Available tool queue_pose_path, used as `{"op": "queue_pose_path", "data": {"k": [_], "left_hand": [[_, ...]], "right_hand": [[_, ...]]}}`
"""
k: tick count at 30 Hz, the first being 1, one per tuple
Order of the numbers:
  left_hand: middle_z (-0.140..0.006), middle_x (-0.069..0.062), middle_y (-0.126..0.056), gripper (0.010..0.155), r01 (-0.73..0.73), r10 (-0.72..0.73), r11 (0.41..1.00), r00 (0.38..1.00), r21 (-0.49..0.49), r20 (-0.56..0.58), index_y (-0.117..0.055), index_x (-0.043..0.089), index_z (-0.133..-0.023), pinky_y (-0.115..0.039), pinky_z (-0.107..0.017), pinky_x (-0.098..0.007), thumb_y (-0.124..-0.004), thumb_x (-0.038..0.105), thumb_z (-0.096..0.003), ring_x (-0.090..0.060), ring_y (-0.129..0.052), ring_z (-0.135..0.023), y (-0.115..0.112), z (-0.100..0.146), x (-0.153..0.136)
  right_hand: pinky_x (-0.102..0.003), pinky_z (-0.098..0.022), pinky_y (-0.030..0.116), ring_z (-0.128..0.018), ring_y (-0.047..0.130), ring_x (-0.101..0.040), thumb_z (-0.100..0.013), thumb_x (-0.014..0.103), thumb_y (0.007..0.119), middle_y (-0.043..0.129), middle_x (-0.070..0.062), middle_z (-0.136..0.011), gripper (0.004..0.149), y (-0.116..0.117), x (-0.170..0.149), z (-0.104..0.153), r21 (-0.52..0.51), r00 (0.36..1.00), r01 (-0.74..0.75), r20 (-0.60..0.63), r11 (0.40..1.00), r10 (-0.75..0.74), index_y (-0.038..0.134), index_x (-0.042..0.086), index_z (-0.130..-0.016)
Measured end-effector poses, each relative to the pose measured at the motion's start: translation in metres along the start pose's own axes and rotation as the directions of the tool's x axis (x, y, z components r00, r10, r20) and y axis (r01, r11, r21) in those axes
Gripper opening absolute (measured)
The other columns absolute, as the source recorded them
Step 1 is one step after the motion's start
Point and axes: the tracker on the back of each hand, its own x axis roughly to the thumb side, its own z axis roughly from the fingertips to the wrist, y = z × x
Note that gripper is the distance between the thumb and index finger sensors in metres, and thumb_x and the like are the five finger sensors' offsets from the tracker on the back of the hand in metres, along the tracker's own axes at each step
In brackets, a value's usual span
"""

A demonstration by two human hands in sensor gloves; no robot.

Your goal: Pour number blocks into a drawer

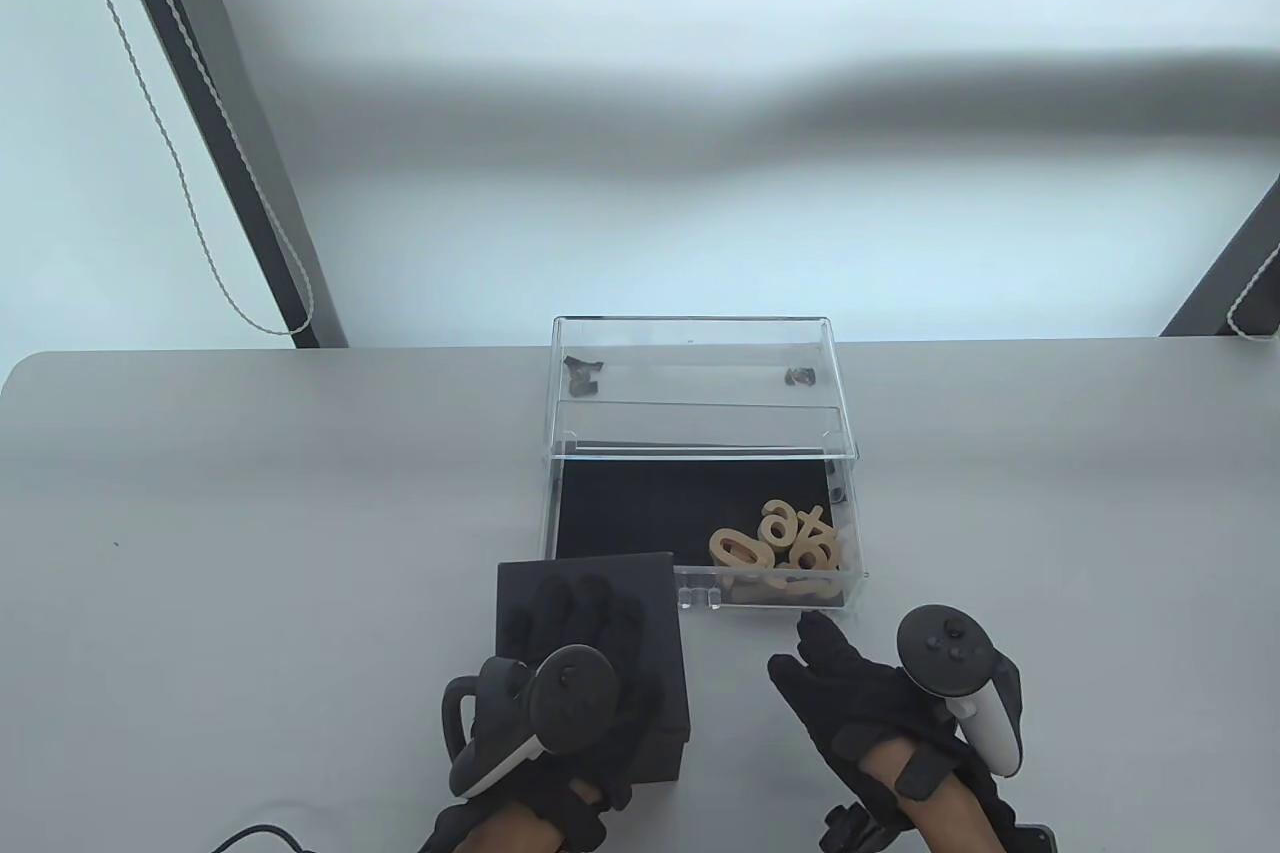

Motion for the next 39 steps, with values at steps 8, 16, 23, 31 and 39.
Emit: {"op": "queue_pose_path", "data": {"k": [8, 16, 23, 31, 39], "left_hand": [[-0.123, -0.006, -0.028, 0.075, -0.008, 0.01, 1.0, 0.998, 0.018, -0.069, -0.039, 0.029, -0.111, -0.015, -0.074, -0.063, -0.053, 0.067, -0.0478, -0.037, -0.021, -0.11, 0.013, 0.016, -0.037], [-0.123, -0.006, -0.028, 0.075, -0.006, 0.011, 0.999, 0.991, 0.04, -0.136, -0.039, 0.029, -0.111, -0.015, -0.074, -0.063, -0.053, 0.067, -0.0477, -0.037, -0.02, -0.11, 0.025, 0.03, -0.071], [-0.124, -0.006, -0.028, 0.075, -0.006, 0.016, 0.998, 0.985, 0.056, -0.172, -0.04, 0.029, -0.111, -0.015, -0.074, -0.063, -0.053, 0.067, -0.0476, -0.037, -0.021, -0.11, 0.032, 0.029, -0.092], [-0.124, -0.006, -0.031, 0.075, 0.041, -0.018, 0.993, 0.978, 0.106, -0.207, -0.042, 0.03, -0.111, -0.018, -0.075, -0.064, -0.052, 0.069, -0.0472, -0.038, -0.025, -0.111, 0.039, 0.014, -0.117], [-0.124, -0.007, -0.038, 0.075, 0.088, -0.048, 0.982, 0.971, 0.167, -0.233, -0.046, 0.03, -0.11, -0.023, -0.075, -0.064, -0.051, 0.07, -0.0471, -0.039, -0.031, -0.111, 0.042, 0.001, -0.133]], "right_hand": [[-0.073, -0.06, 0.053, -0.085, 0.058, -0.064, -0.045, 0.054, 0.07, 0.043, -0.037, -0.1, 0.087, 0.002, 0.0, -0.001, 0.007, 1.0, 0.0, -0.006, 1.0, 0.0, 0.033, -0.002, -0.099], [-0.073, -0.06, 0.053, -0.085, 0.058, -0.064, -0.044, 0.054, 0.07, 0.043, -0.037, -0.1, 0.086, 0.004, -0.001, -0.001, 0.018, 1.0, -0.001, -0.015, 1.0, 0.001, 0.033, -0.002, -0.099], [-0.073, -0.06, 0.052, -0.085, 0.058, -0.064, -0.044, 0.054, 0.07, 0.043, -0.037, -0.1, 0.086, 0.006, -0.001, -0.001, 0.025, 1.0, 0.002, -0.021, 1.0, -0.001, 0.033, -0.002, -0.099], [-0.073, -0.06, 0.052, -0.085, 0.058, -0.064, -0.044, 0.054, 0.07, 0.043, -0.037, -0.1, 0.086, 0.005, -0.003, -0.002, 0.02, 1.0, 0.009, -0.028, 1.0, -0.008, 0.033, -0.002, -0.099], [-0.073, -0.06, 0.052, -0.085, 0.058, -0.064, -0.044, 0.054, 0.07, 0.043, -0.037, -0.1, 0.086, 0.005, -0.004, -0.002, 0.025, 0.999, 0.013, -0.041, 1.0, -0.012, 0.033, -0.002, -0.099]]}}
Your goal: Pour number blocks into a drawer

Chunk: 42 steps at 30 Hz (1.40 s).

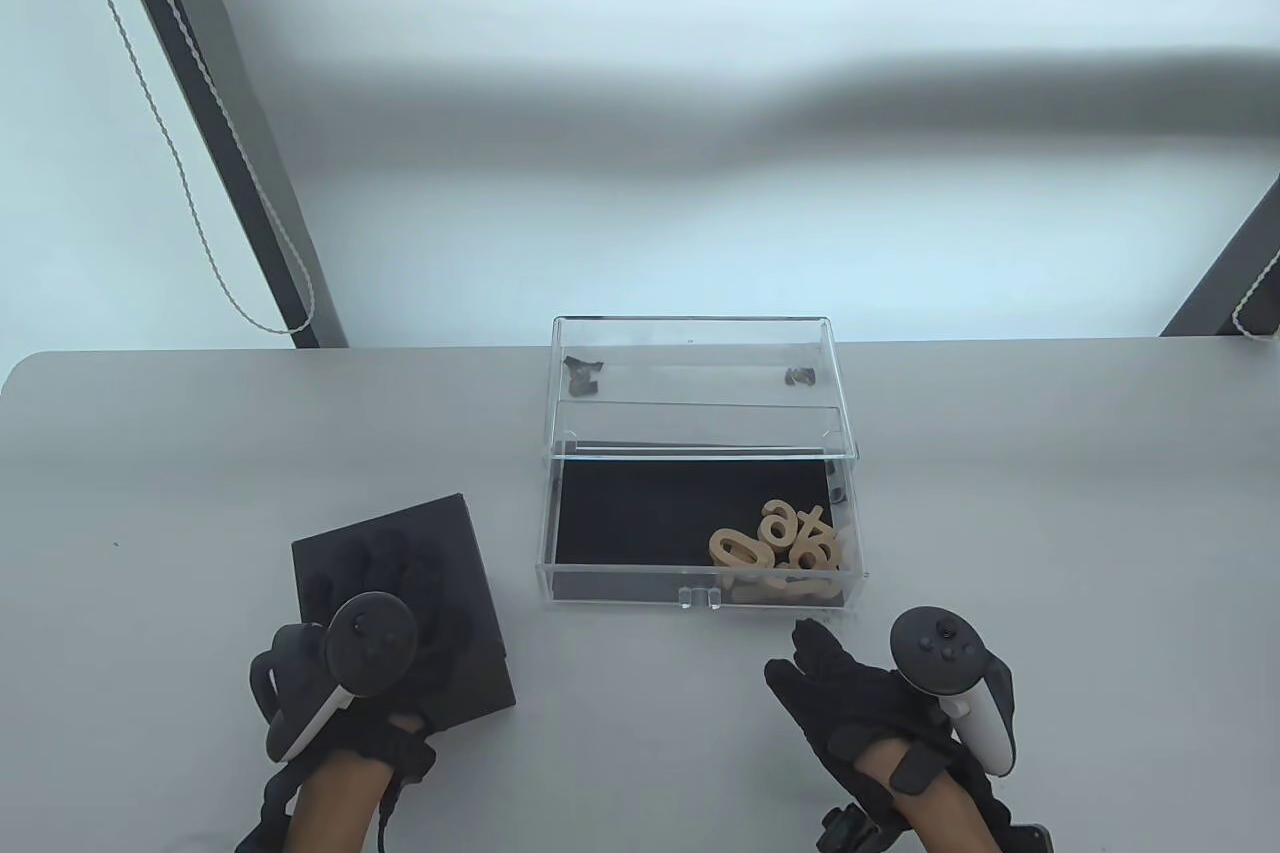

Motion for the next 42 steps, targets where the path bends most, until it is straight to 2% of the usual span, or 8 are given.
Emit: {"op": "queue_pose_path", "data": {"k": [18, 29, 42], "left_hand": [[-0.122, -0.006, -0.053, 0.074, 0.062, -0.065, 0.988, 0.998, 0.14, 0.021, -0.056, 0.03, -0.107, -0.036, -0.076, -0.065, -0.05, 0.072, -0.0464, -0.039, -0.047, -0.11, 0.001, -0.031, -0.026], [-0.121, -0.005, -0.058, 0.073, 0.047, -0.054, 0.982, 0.998, 0.182, 0.034, -0.061, 0.03, -0.106, -0.038, -0.077, -0.066, -0.052, 0.071, -0.0458, -0.039, -0.051, -0.11, 0.001, -0.047, -0.038], [-0.119, -0.006, -0.063, 0.071, -0.011, -0.006, 0.98, 0.997, 0.197, 0.082, -0.065, 0.028, -0.103, -0.039, -0.077, -0.067, -0.056, 0.069, -0.0454, -0.039, -0.054, -0.109, 0.003, -0.051, -0.044]], "right_hand": [[-0.073, -0.06, 0.052, -0.085, 0.058, -0.064, -0.044, 0.054, 0.07, 0.043, -0.037, -0.1, 0.086, 0.002, -0.001, 0.001, 0.016, 1.0, 0.004, -0.031, 1.0, -0.004, 0.033, -0.002, -0.099], [-0.073, -0.06, 0.052, -0.085, 0.058, -0.064, -0.045, 0.054, 0.07, 0.043, -0.037, -0.1, 0.086, 0.005, -0.003, 0.0, 0.03, 0.998, 0.011, -0.062, 0.999, -0.009, 0.033, -0.001, -0.099], [-0.072, -0.061, 0.052, -0.086, 0.057, -0.063, -0.045, 0.055, 0.068, 0.041, -0.036, -0.1, 0.086, 0.017, -0.006, -0.004, 0.08, 0.997, 0.007, -0.081, 0.997, 0.0, 0.031, -0.001, -0.099]]}}
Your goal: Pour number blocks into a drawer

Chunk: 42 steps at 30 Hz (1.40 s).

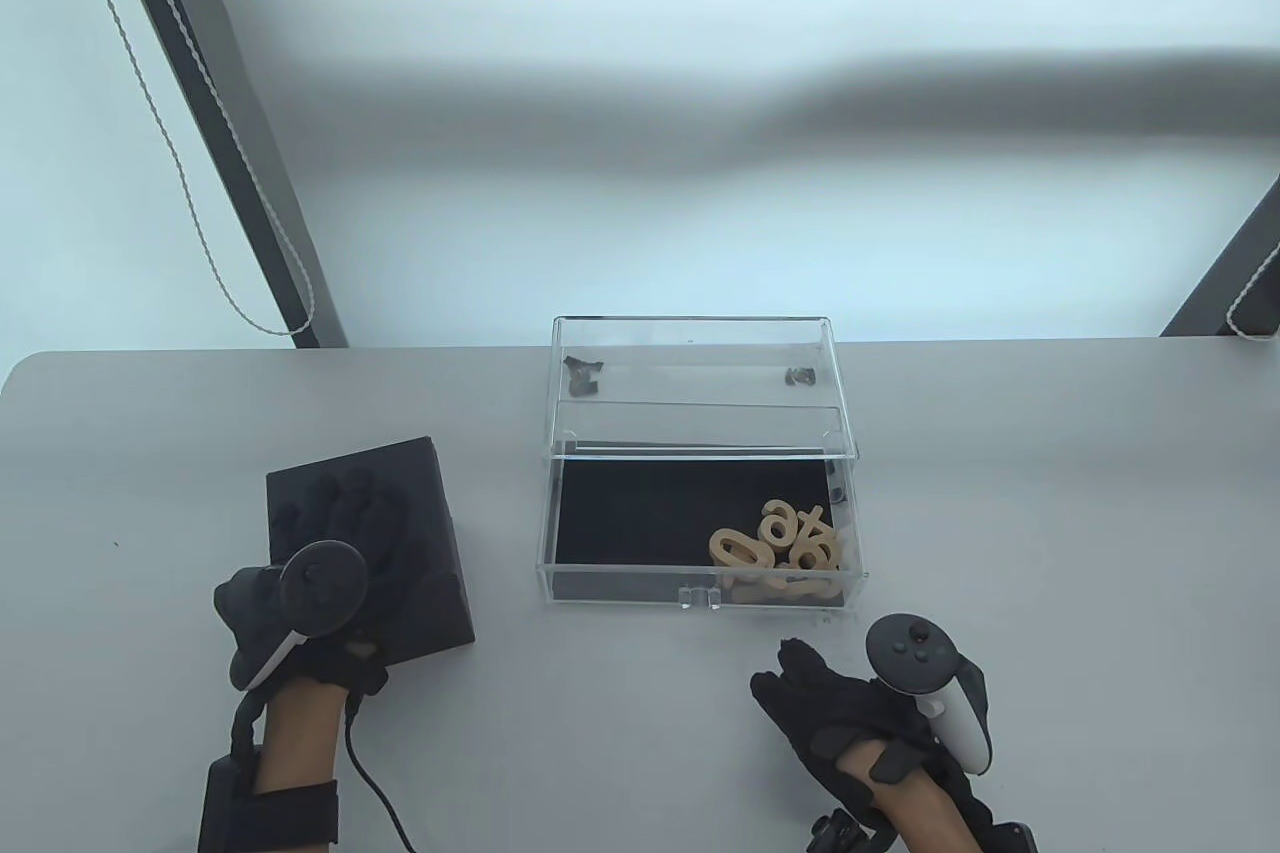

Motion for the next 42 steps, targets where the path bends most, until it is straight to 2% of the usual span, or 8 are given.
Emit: {"op": "queue_pose_path", "data": {"k": [7, 21, 24, 30, 34, 36, 38, 42], "left_hand": [[-0.114, -0.012, -0.07, 0.068, -0.03, 0.029, 0.999, 0.998, 0.022, 0.048, -0.071, 0.023, -0.101, -0.037, -0.076, -0.07, -0.062, 0.062, -0.0456, -0.042, -0.063, -0.104, 0.006, 0.007, 0.01], [-0.115, -0.013, -0.068, 0.067, -0.033, 0.034, 0.999, 0.986, -0.011, 0.162, -0.069, 0.023, -0.101, -0.038, -0.075, -0.07, -0.062, 0.061, -0.0462, -0.042, -0.06, -0.105, 0.002, 0.024, 0.06], [-0.115, -0.012, -0.068, 0.067, -0.027, 0.031, 0.999, 0.981, -0.024, 0.19, -0.069, 0.023, -0.102, -0.033, -0.075, -0.07, -0.062, 0.061, -0.0464, -0.042, -0.059, -0.105, -0.002, 0.027, 0.07], [-0.115, -0.012, -0.067, 0.067, -0.042, 0.053, 0.998, 0.97, -0.05, 0.236, -0.069, 0.023, -0.102, -0.031, -0.075, -0.069, -0.062, 0.061, -0.0465, -0.042, -0.058, -0.106, -0.007, 0.032, 0.088], [-0.115, -0.012, -0.067, 0.067, -0.066, 0.085, 0.994, 0.964, -0.085, 0.251, -0.069, 0.023, -0.102, -0.031, -0.075, -0.069, -0.062, 0.061, -0.0465, -0.042, -0.058, -0.106, -0.012, 0.035, 0.096], [-0.115, -0.012, -0.067, 0.067, -0.099, 0.12, 0.99, 0.963, -0.1, 0.24, -0.069, 0.023, -0.102, -0.028, -0.075, -0.069, -0.062, 0.061, -0.0466, -0.042, -0.057, -0.106, -0.015, 0.037, 0.099], [-0.115, -0.012, -0.067, 0.067, -0.124, 0.149, 0.985, 0.961, -0.119, 0.235, -0.069, 0.023, -0.102, -0.026, -0.075, -0.068, -0.062, 0.06, -0.0466, -0.042, -0.056, -0.106, -0.018, 0.038, 0.101], [-0.116, -0.013, -0.067, 0.067, -0.14, 0.172, 0.979, 0.956, -0.147, 0.239, -0.068, 0.023, -0.102, -0.023, -0.075, -0.068, -0.062, 0.06, -0.0467, -0.042, -0.056, -0.106, -0.022, 0.04, 0.107]], "right_hand": [[-0.071, -0.062, 0.052, -0.087, 0.056, -0.062, -0.046, 0.055, 0.068, 0.039, -0.037, -0.1, 0.086, 0.004, -0.001, -0.003, 0.027, 1.0, 0.009, 0.007, 1.0, -0.009, 0.03, -0.002, -0.099], [-0.07, -0.064, 0.05, -0.089, 0.052, -0.061, -0.048, 0.056, 0.065, 0.034, -0.036, -0.101, 0.086, 0.008, -0.003, -0.009, 0.072, 0.998, 0.037, 0.058, 0.997, -0.041, 0.027, -0.002, -0.099], [-0.07, -0.065, 0.048, -0.091, 0.048, -0.061, -0.05, 0.056, 0.064, 0.03, -0.035, -0.102, 0.086, 0.014, 0.0, -0.01, 0.119, 0.988, 0.097, 0.109, 0.988, -0.11, 0.024, -0.002, -0.1], [-0.069, -0.067, 0.045, -0.093, 0.04, -0.06, -0.051, 0.058, 0.062, 0.019, -0.034, -0.102, 0.086, 0.025, 0.001, -0.018, 0.173, 0.97, 0.192, 0.116, 0.966, -0.214, 0.02, 0.0, -0.1], [-0.068, -0.066, 0.048, -0.092, 0.043, -0.06, -0.049, 0.055, 0.065, 0.022, -0.035, -0.101, 0.085, 0.027, 0.0, -0.025, 0.05, 0.927, 0.349, 0.125, 0.936, -0.352, 0.027, -0.001, -0.1], [-0.068, -0.066, 0.049, -0.091, 0.045, -0.061, -0.048, 0.053, 0.067, 0.024, -0.036, -0.101, 0.083, 0.031, -0.001, -0.032, -0.014, 0.873, 0.474, 0.141, 0.88, -0.468, 0.031, -0.001, -0.099], [-0.067, -0.066, 0.049, -0.091, 0.045, -0.061, -0.048, 0.052, 0.068, 0.023, -0.036, -0.101, 0.082, 0.037, -0.003, -0.038, -0.005, 0.829, 0.547, 0.141, 0.837, -0.541, 0.032, -0.002, -0.099], [-0.068, -0.066, 0.047, -0.091, 0.042, -0.061, -0.049, 0.052, 0.067, 0.02, -0.036, -0.1, 0.082, 0.046, -0.001, -0.049, 0.002, 0.809, 0.573, 0.16, 0.819, -0.566, 0.029, -0.001, -0.099]]}}
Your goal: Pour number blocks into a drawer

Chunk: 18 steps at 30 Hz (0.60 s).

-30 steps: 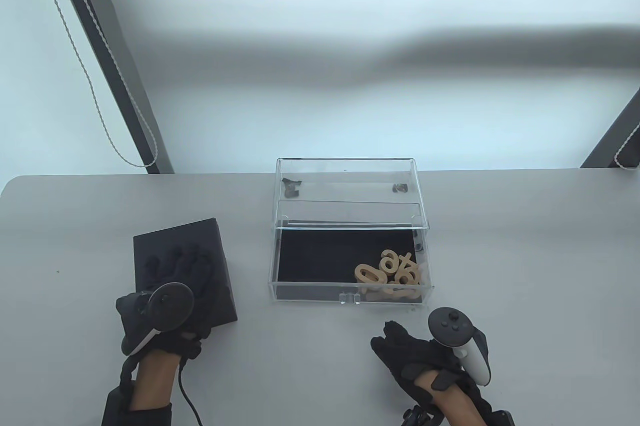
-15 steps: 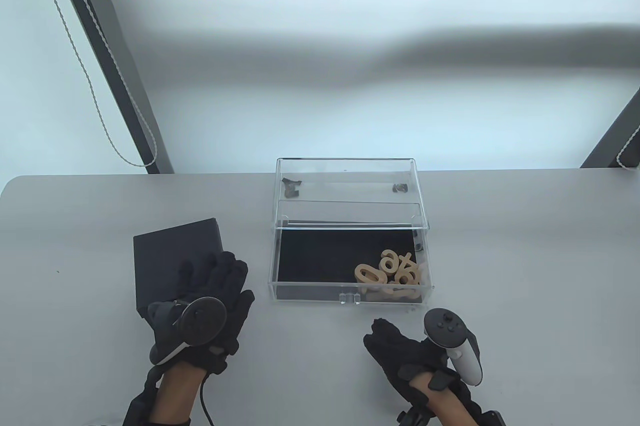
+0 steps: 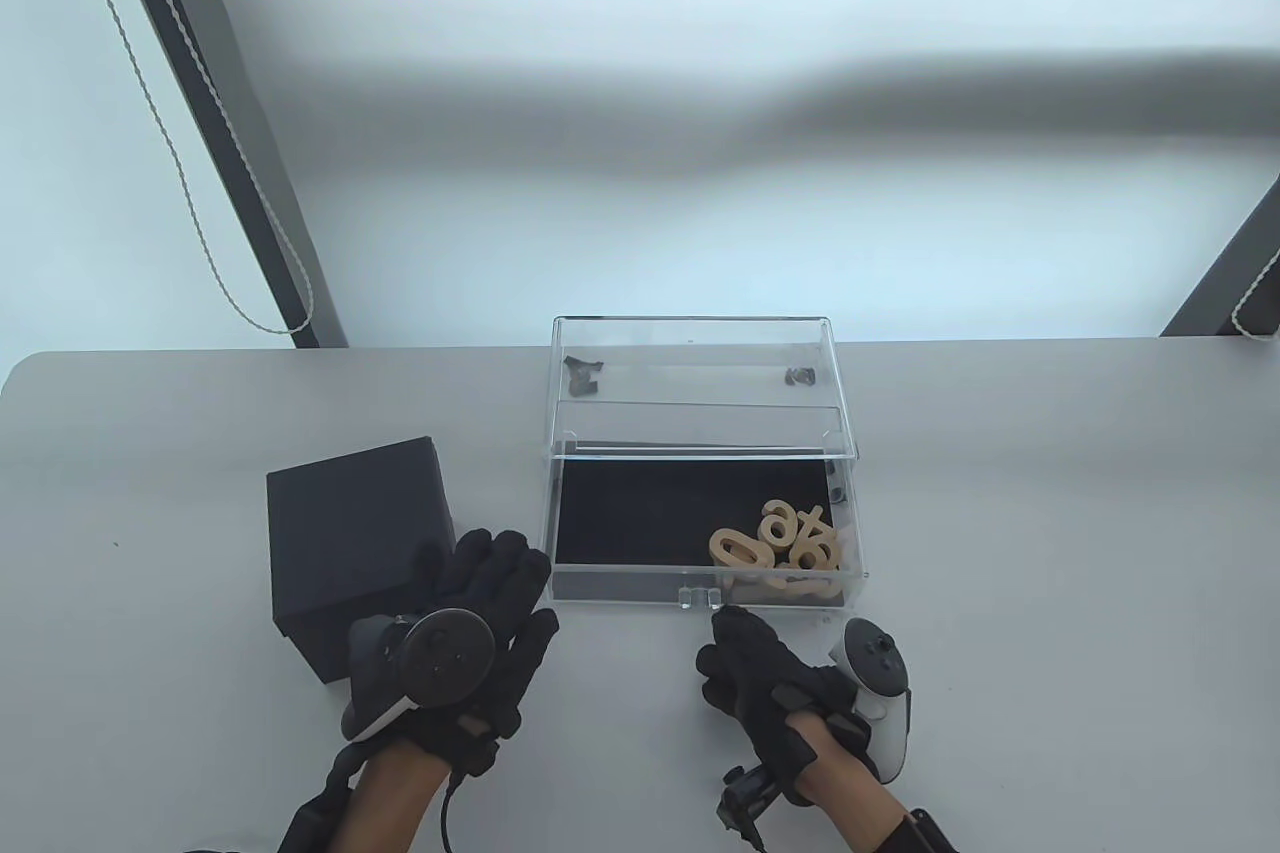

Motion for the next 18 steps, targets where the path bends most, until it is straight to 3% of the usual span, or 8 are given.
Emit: {"op": "queue_pose_path", "data": {"k": [5, 11, 18], "left_hand": [[-0.116, -0.012, -0.066, 0.067, 0.003, -0.003, 1.0, 1.0, -0.012, 0.027, -0.069, 0.022, -0.102, -0.023, -0.075, -0.068, -0.062, 0.06, -0.0466, -0.041, -0.055, -0.107, -0.003, 0.0, 0.007], [-0.116, -0.013, -0.065, 0.067, 0.003, -0.001, 0.999, 0.998, -0.036, 0.065, -0.068, 0.023, -0.102, -0.023, -0.076, -0.066, -0.062, 0.06, -0.0466, -0.04, -0.052, -0.107, -0.01, 0.0, 0.016], [-0.116, -0.013, -0.064, 0.067, 0.002, 0.007, 0.994, 0.996, -0.109, 0.087, -0.068, 0.023, -0.102, -0.023, -0.076, -0.064, -0.062, 0.06, -0.0466, -0.04, -0.05, -0.108, -0.026, 0.0, 0.023]], "right_hand": [[-0.068, -0.066, 0.047, -0.091, 0.042, -0.062, -0.049, 0.052, 0.067, 0.018, -0.037, -0.1, 0.082, 0.011, -0.002, -0.011, -0.052, 0.999, 0.034, 0.027, 0.998, -0.032, 0.029, -0.002, -0.099], [-0.068, -0.066, 0.047, -0.09, 0.039, -0.065, -0.049, 0.053, 0.066, 0.014, -0.041, -0.097, 0.083, 0.015, -0.017, -0.026, -0.104, 0.991, 0.127, -0.035, 0.986, -0.131, 0.029, -0.002, -0.099], [-0.067, -0.066, 0.05, -0.09, 0.041, -0.064, -0.05, 0.052, 0.065, 0.017, -0.041, -0.097, 0.081, 0.012, -0.023, -0.037, -0.112, 0.979, 0.2, 0.053, 0.973, -0.196, 0.029, -0.002, -0.098]]}}
